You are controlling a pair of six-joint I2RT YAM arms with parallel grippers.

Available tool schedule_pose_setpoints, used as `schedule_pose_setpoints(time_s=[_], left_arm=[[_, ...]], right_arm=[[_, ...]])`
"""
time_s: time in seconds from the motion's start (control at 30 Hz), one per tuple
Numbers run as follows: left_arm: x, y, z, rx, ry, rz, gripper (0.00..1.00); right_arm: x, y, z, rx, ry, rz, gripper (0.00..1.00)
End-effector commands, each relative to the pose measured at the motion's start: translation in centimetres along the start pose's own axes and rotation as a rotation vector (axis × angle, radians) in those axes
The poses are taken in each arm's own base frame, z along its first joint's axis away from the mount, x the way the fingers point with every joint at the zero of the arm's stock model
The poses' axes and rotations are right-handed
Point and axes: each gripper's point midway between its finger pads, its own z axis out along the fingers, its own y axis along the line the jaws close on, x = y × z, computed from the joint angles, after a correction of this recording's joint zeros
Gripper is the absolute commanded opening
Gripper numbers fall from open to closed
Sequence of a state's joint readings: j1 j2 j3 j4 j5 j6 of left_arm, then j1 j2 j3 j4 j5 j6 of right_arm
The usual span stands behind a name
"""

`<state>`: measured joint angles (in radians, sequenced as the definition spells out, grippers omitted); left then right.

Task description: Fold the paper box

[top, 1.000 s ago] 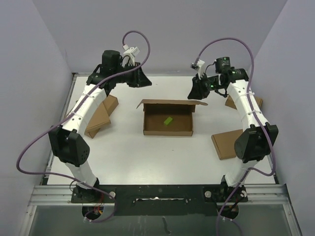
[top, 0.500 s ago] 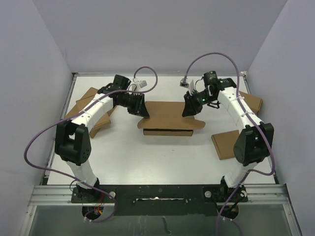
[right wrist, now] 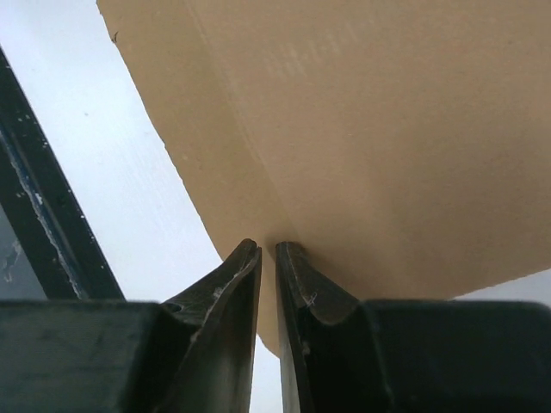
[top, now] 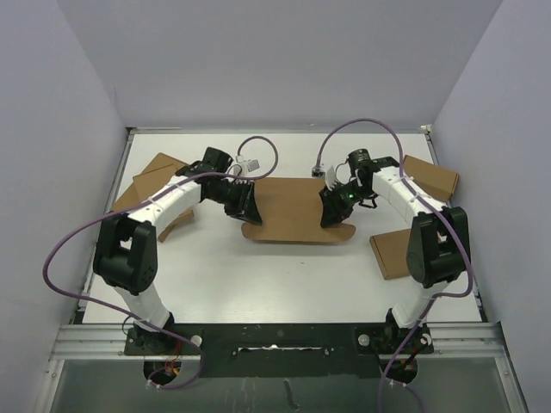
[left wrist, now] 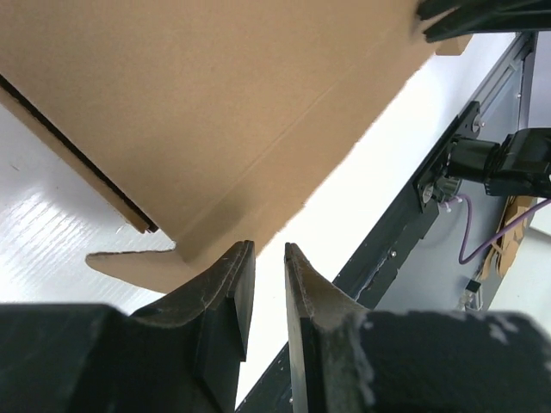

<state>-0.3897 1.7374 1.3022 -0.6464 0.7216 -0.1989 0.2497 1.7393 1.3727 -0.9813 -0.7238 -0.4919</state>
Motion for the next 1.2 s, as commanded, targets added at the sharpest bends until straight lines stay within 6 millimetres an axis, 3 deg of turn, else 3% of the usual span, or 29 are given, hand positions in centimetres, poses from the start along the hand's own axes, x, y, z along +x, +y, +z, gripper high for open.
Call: schedule_pose_setpoints(time_s=[0.0,0.3,0.53,0.63,0.87,1.17], left_arm=[[-1.1,0.0,0.6,-0.001,-0.027,0.025,0.2],[-1.0,1.7,1.5,-0.056,0.004,-0.016,0.21],[-3.8,-0.6,0.3,-0.004,-0.12,0.009,0.23],[-4.4,-0.1,1.2,0.008,-0.131,-0.011,0.23],[-3.7,2.9,4.3,-0.003,-0.093,-0.083,0.23],[-4.1,2.8,2.9,-0.026,-0.155,-0.071,0.24]], right_arm=[[0.8,-2.4,1.4,0.033,0.003,0.01,0.16],[1.3,-2.7,2.1,-0.014,-0.031,0.032,0.17],[-2.3,0.6,-1.0,-0.108,-0.203,-0.067,0.21],[-2.3,-0.7,-0.7,-0.065,-0.202,-0.033,0.21],[0.7,-4.8,1.2,0.029,-0.103,0.102,0.2],[0.4,-4.6,0.3,0.015,-0.155,0.096,0.22]])
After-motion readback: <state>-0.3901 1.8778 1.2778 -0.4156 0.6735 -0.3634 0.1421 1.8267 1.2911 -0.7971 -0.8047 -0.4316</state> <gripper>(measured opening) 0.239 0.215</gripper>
